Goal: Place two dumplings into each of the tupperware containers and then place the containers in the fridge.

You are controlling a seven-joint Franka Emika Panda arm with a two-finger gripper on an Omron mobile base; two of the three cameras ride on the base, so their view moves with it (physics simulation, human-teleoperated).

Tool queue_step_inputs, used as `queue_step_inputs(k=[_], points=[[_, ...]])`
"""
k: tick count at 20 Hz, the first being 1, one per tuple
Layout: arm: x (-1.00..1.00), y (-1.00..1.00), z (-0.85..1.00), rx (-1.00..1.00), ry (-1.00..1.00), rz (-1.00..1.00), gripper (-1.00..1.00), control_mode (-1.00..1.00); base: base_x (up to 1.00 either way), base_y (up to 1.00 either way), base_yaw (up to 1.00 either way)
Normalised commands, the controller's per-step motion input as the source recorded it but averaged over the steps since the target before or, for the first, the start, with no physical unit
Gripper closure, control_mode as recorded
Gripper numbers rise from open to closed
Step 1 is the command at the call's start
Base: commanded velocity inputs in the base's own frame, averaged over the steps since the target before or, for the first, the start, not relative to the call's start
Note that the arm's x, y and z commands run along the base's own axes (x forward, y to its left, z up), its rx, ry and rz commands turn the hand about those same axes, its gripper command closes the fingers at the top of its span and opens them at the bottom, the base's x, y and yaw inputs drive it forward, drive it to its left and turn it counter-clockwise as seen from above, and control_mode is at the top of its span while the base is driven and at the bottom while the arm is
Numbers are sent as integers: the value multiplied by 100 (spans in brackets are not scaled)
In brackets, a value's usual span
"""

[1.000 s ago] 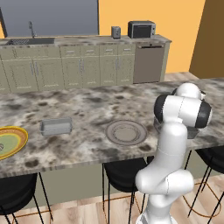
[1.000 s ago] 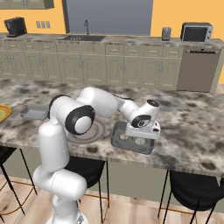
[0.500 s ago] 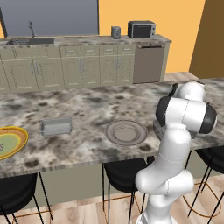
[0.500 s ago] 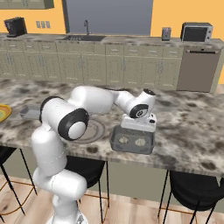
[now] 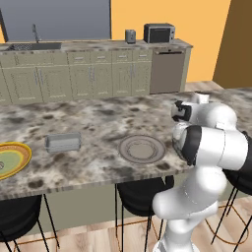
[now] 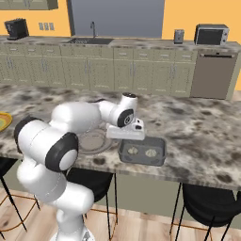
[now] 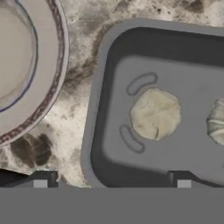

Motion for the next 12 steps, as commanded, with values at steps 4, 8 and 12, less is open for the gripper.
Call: queue_step_inputs(k=[4, 8, 12], points=[[-1, 96, -2, -4, 0, -2, -100, -100, 0, 0, 0], [11, 5, -16, 0, 0, -2, -100, -100, 0, 0, 0], [16, -9, -13, 0, 0, -2, -100, -100, 0, 0, 0]])
